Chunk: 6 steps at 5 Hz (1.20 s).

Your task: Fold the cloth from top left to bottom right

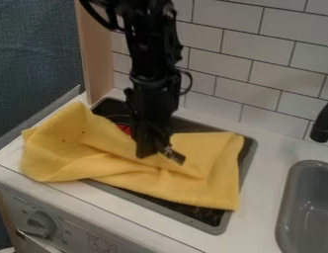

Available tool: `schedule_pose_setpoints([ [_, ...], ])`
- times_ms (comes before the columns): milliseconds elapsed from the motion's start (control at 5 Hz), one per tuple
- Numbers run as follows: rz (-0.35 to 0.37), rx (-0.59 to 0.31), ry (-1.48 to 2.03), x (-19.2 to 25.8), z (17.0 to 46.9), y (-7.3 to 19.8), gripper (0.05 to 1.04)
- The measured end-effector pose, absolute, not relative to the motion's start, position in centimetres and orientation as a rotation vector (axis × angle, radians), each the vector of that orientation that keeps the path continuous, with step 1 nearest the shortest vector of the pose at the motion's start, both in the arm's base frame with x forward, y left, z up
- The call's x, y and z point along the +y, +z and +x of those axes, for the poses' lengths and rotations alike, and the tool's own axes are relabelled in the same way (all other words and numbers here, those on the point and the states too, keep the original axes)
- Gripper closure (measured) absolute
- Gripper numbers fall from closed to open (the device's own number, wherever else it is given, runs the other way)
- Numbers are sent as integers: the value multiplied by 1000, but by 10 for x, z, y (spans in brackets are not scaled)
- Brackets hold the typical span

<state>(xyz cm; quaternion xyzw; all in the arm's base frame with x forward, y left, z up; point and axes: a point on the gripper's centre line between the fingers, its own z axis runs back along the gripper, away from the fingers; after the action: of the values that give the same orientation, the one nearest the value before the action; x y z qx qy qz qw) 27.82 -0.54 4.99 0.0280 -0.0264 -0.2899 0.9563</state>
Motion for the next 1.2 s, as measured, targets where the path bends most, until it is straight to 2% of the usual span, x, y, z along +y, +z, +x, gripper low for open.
schedule_pose_setpoints([
  [400, 26, 8, -599, -6, 276, 26, 1008],
  [600, 38, 13, -556, -4, 275, 26, 855],
  [1000, 32, 32, -496, 0, 269, 32, 296],
  [1200, 34, 17, -477, 0, 266, 44, 72],
])
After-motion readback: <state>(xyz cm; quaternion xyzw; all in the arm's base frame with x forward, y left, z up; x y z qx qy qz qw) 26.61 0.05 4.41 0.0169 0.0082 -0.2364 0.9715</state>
